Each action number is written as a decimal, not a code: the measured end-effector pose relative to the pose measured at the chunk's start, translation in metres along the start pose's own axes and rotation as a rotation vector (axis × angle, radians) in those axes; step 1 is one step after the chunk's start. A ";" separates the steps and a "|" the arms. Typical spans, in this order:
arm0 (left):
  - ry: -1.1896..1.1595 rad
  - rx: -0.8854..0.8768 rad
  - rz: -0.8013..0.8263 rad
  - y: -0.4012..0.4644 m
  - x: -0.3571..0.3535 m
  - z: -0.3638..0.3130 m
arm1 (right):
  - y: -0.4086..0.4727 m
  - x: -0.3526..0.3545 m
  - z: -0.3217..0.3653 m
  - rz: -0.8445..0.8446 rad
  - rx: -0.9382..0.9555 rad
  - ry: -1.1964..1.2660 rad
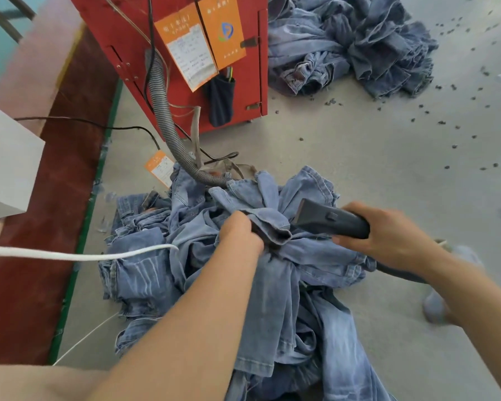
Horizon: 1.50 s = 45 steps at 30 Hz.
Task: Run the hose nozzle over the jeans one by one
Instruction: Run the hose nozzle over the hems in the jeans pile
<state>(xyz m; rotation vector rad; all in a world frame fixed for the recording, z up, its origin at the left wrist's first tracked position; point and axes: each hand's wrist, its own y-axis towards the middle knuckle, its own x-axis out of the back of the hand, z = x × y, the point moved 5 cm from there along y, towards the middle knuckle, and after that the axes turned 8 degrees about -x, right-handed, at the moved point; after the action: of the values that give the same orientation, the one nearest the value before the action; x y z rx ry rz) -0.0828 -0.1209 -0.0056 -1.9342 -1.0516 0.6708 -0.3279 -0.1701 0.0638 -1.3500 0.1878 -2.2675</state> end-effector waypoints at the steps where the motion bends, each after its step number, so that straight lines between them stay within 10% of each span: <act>1: -0.078 -0.008 0.067 0.001 0.006 0.005 | 0.000 0.002 -0.002 0.003 0.010 -0.001; 6: -0.502 -0.062 0.352 -0.001 0.055 0.036 | -0.001 0.006 -0.017 0.074 0.015 -0.082; 12: -0.349 -0.165 0.366 -0.005 0.056 0.058 | 0.010 -0.036 0.022 0.179 0.075 -0.278; 19: -0.420 -0.063 0.388 -0.002 0.057 0.054 | 0.028 -0.012 0.049 -0.126 0.035 -0.001; 24: -0.432 -0.099 0.501 -0.006 0.052 0.047 | 0.009 -0.004 0.024 0.098 0.026 -0.186; 37: 0.209 -0.427 0.302 0.004 0.067 0.032 | 0.027 0.005 0.069 -0.049 0.075 0.048; 45: 0.220 -0.408 0.580 -0.013 0.061 0.033 | 0.034 -0.031 0.110 0.008 0.160 -0.077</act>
<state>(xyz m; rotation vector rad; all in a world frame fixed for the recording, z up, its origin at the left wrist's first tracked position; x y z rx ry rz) -0.0819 -0.0509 -0.0163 -2.6414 -0.5057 0.5541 -0.2095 -0.1707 0.0823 -1.3465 -0.0140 -2.1699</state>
